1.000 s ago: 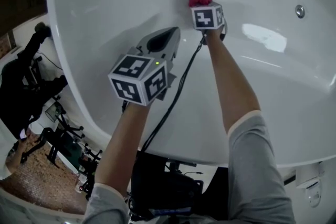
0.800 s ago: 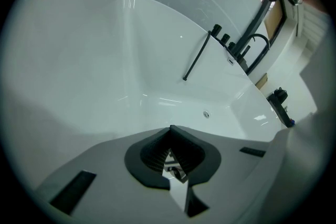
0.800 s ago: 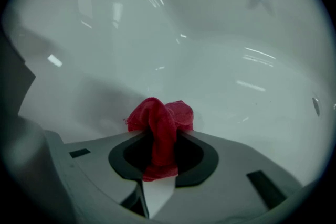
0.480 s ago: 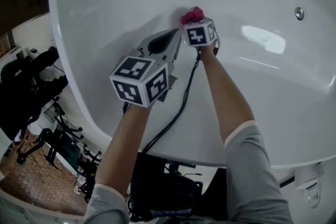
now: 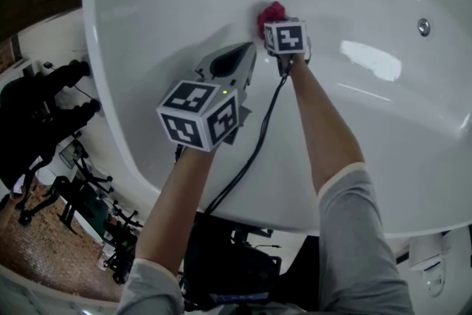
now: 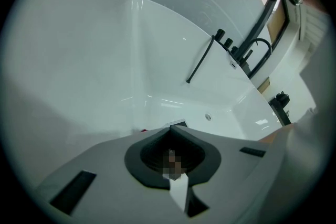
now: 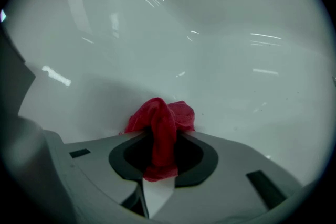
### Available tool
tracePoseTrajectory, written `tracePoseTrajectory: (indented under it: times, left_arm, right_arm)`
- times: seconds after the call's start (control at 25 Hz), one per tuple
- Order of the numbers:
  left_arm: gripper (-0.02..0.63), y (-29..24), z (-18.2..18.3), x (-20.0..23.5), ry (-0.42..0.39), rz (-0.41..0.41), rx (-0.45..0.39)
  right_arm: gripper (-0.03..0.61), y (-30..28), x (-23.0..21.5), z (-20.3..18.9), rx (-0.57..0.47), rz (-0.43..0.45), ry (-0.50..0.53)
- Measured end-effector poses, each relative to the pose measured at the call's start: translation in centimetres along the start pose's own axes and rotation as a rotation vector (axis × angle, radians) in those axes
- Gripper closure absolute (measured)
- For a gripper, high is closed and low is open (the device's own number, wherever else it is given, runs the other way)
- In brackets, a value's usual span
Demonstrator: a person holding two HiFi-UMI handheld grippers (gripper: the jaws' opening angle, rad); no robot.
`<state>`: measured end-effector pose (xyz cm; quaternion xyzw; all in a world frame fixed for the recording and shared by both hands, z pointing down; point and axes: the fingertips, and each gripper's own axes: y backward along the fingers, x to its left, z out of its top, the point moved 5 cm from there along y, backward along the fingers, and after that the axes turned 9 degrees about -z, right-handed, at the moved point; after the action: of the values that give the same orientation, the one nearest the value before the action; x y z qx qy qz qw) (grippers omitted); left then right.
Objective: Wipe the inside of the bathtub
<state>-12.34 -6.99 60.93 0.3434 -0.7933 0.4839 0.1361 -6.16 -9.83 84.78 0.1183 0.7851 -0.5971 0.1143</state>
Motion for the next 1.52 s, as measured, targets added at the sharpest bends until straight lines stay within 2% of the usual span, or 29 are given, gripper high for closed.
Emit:
tracePoseTrajectory:
  times: [0.24, 0.52, 0.76, 1.12, 1.28, 1.52]
  left_arm:
    - [0.607, 1.3, 0.3, 0.5, 0.021, 0.027, -0.014]
    - [0.607, 3.9, 1.3, -0.5, 0.027, 0.045, -0.045]
    - [0.607, 7.3, 4.0, 0.3, 0.043, 0.068, -0.093]
    - [0.607, 10.1, 3.0, -1.9, 0.068, 0.12, -0.142]
    - [0.607, 13.7, 3.3, -2.5, 0.087, 0.139, -0.167]
    - [0.607, 15.7, 3.1, -2.9, 0.121, 0.156, -0.206]
  right_arm:
    - [0.485, 1.2, 0.4, 0.6, -0.032, 0.018, -0.018]
    - [0.486, 5.3, 2.9, 2.5, -0.096, 0.126, -0.038]
    - [0.486, 7.9, 6.5, 6.9, -0.127, 0.176, -0.033]
    - [0.486, 12.9, 8.4, 7.9, -0.166, 0.265, -0.042]
    - [0.486, 16.1, 11.4, 8.6, -0.174, 0.291, -0.042]
    - [0.485, 18.3, 13.8, 9.6, -0.17, 0.316, -0.043]
